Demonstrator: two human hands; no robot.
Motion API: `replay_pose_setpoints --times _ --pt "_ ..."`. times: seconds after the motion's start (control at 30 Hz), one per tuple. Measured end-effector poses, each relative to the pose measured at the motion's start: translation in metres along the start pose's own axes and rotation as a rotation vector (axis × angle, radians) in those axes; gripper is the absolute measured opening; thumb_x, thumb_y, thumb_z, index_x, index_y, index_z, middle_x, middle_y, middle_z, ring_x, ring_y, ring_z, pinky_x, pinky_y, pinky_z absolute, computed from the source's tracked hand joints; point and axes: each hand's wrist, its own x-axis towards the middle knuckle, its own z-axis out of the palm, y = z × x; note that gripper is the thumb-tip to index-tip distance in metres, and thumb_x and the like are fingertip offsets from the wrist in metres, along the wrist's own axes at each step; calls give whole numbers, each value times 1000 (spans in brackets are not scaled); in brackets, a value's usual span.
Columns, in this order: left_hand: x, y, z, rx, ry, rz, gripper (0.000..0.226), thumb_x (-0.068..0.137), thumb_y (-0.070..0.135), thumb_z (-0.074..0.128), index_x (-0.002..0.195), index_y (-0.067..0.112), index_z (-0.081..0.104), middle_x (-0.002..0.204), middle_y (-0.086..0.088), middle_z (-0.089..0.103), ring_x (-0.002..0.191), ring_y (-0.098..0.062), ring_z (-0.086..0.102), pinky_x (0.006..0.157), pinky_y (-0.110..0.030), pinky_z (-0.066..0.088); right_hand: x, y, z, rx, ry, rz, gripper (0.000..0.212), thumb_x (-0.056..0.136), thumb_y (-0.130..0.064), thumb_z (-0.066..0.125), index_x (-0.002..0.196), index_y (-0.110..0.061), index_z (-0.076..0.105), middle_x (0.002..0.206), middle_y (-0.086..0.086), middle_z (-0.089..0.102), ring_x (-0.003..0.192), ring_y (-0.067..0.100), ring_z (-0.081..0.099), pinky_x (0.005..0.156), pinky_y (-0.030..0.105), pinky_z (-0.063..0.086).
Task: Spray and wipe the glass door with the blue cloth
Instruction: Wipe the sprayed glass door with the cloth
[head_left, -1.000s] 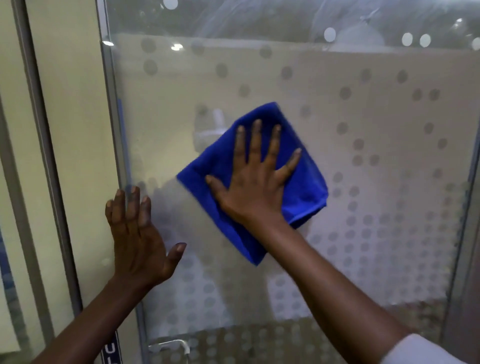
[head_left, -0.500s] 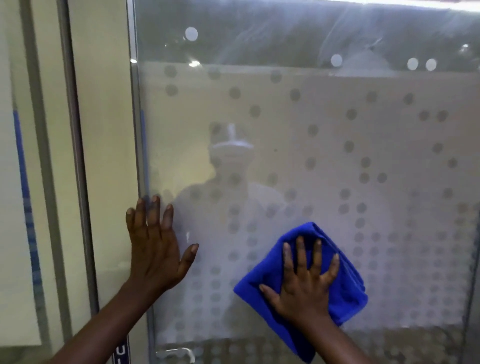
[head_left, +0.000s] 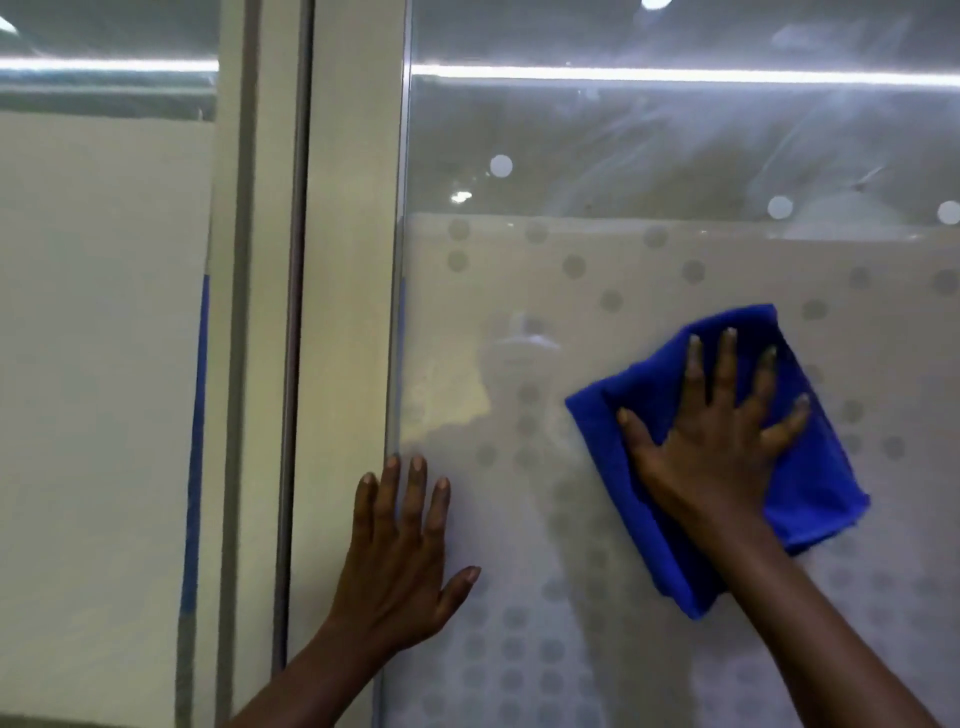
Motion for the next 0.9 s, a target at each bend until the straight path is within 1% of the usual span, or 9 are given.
replay_pose_setpoints --times 0.13,0.27,0.4,0.5,0.6,0.7,0.77,0.83,0.9 --pt "0 1 1 -96 77 -13 92 91 65 36 153 2 9 161 -24 10 148 -45 10 120 -59 9 28 -66 -6 -5 56 -182 91 82 -75 28 154 -20 15 163 11 14 147 43 8 109 75 6" --pt "-3 2 2 -235 195 -40 96 90 65 39 153 4 1 159 -27 8 148 -45 9 120 -58 12 23 -120 -1 16 74 -391 89 83 -75 30 154 -21 19 163 10 15 148 42 7 110 73 1" --pt "-4 1 -1 -313 305 -45 93 91 66 31 154 7 -5 164 -14 -7 151 -39 3 121 -56 12 -2 -145 10 5 36 -579 88 84 -72 35 154 -22 20 164 9 13 149 40 2 111 71 -4" --pt "-5 2 -3 -323 327 -49 89 91 68 25 155 10 -1 165 -11 -5 151 -35 4 118 -55 14 -23 -138 17 -2 -4 -679 89 83 -71 39 155 -23 18 164 8 10 150 38 -2 112 70 -6" --pt "-9 2 -3 -270 290 8 87 92 69 21 155 12 4 166 -10 -1 152 -34 6 117 -51 14 -53 -120 24 -2 -45 -771 87 84 -68 43 154 -24 19 165 6 9 150 36 -4 112 70 -5" --pt "-8 0 -4 -211 234 53 88 91 71 18 155 12 8 166 -11 1 151 -35 7 117 -50 15 -81 -97 29 -6 -81 -822 85 85 -67 42 155 -24 19 165 6 9 150 36 -4 112 70 -7" --pt "-8 -1 -4 -144 181 81 89 90 72 18 153 9 13 165 -15 4 151 -37 8 114 -53 18 -97 -77 33 9 -78 -826 83 85 -68 42 154 -24 24 164 5 14 150 37 1 112 70 -6" --pt "-10 -1 -1 -96 142 67 88 89 71 21 148 6 20 161 -21 13 150 -40 10 110 -58 22 -111 -50 36 17 -68 -801 80 86 -69 41 152 -25 31 162 4 21 150 38 8 112 71 0" --pt "-12 -2 2 -58 118 45 88 88 70 26 147 5 22 160 -22 14 149 -43 11 112 -59 20 -121 -18 39 -13 -80 -752 80 85 -71 39 151 -26 32 160 5 24 149 40 10 110 73 4"
